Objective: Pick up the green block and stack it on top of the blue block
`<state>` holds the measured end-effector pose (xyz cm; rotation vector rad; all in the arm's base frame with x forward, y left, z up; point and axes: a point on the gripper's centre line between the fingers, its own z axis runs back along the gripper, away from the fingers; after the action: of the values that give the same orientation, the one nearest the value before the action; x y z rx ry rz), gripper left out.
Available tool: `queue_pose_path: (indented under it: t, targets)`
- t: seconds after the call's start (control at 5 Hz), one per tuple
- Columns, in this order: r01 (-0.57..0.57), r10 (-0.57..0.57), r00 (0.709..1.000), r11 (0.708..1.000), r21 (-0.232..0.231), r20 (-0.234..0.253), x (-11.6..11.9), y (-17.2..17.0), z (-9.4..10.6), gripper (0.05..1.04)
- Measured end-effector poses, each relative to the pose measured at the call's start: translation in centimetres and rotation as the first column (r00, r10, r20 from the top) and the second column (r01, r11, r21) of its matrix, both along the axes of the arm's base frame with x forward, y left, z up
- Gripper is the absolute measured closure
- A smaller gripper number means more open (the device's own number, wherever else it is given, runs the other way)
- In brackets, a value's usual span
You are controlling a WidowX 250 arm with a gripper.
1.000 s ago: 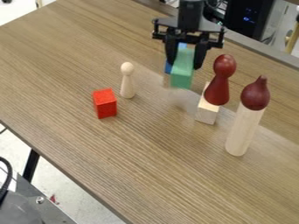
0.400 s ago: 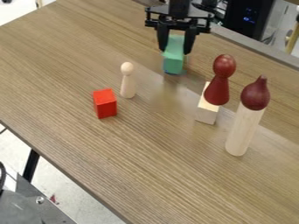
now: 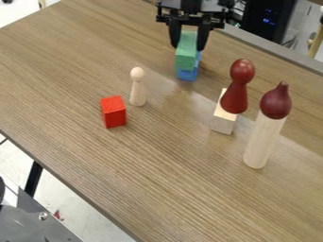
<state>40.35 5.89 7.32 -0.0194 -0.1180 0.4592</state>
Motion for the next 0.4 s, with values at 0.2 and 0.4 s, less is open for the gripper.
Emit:
queue_pose_path:
  t: [0.2,0.4]
  targets:
    - [-0.002,0.002,1.000,1.000,-0.001,0.005,0.70,0.15,0.06,0.523]
    - [0.000,0.000,1.000,1.000,0.004,0.001,0.88,0.26,-0.04,0.523]
